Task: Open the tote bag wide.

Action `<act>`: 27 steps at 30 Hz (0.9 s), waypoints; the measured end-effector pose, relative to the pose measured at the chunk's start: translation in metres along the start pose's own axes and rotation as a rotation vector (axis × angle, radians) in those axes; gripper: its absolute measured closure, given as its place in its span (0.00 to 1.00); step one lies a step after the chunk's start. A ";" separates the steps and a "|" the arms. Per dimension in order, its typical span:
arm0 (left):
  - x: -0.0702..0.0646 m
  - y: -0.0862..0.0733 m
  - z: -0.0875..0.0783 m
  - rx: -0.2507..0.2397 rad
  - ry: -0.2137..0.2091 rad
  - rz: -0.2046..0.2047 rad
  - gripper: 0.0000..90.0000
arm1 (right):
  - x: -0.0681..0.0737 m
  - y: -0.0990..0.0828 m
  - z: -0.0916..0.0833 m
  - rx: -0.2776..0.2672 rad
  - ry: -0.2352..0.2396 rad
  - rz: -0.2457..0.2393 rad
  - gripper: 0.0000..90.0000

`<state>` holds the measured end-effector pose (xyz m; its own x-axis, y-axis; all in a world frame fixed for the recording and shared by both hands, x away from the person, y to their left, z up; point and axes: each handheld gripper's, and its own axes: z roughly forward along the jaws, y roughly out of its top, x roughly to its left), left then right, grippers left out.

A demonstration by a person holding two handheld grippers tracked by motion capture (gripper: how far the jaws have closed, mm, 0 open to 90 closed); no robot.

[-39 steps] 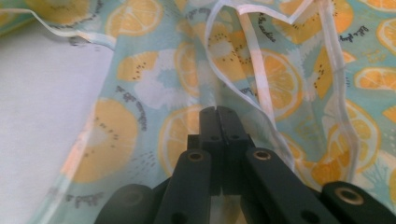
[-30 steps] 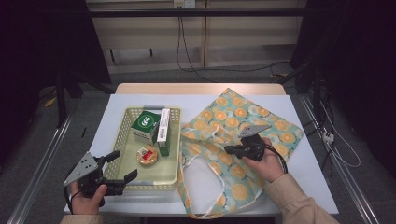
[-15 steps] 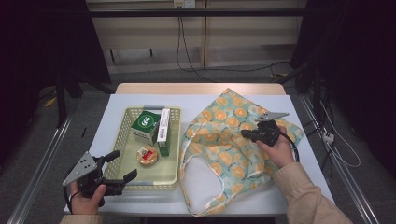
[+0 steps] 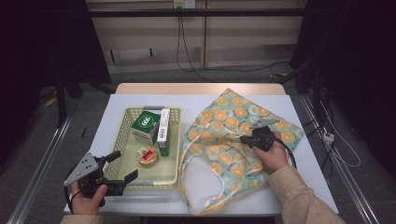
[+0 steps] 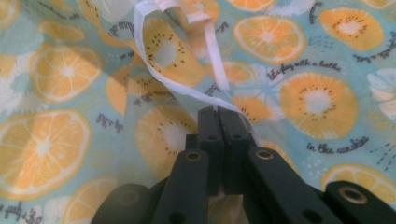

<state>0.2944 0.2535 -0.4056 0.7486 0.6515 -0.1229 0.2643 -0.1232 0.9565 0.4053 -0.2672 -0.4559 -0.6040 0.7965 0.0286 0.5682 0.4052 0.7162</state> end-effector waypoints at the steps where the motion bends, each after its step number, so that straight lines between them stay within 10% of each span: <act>1: 0.000 0.000 0.000 0.001 0.001 -0.001 0.05 | 0.001 -0.001 0.001 0.004 0.001 -0.002 0.98; 18: 0.001 0.001 -0.001 -0.004 0.003 0.001 0.05 | 0.028 0.001 0.009 -0.021 0.111 0.055 0.41; 27: -0.001 0.001 0.000 0.000 0.000 0.004 0.05 | 0.037 0.001 0.012 -0.005 0.059 -0.072 0.58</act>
<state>0.2941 0.2528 -0.4049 0.7497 0.6510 -0.1190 0.2610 -0.1256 0.9571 0.3906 -0.2322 -0.4622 -0.6753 0.7373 0.0175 0.5190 0.4583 0.7215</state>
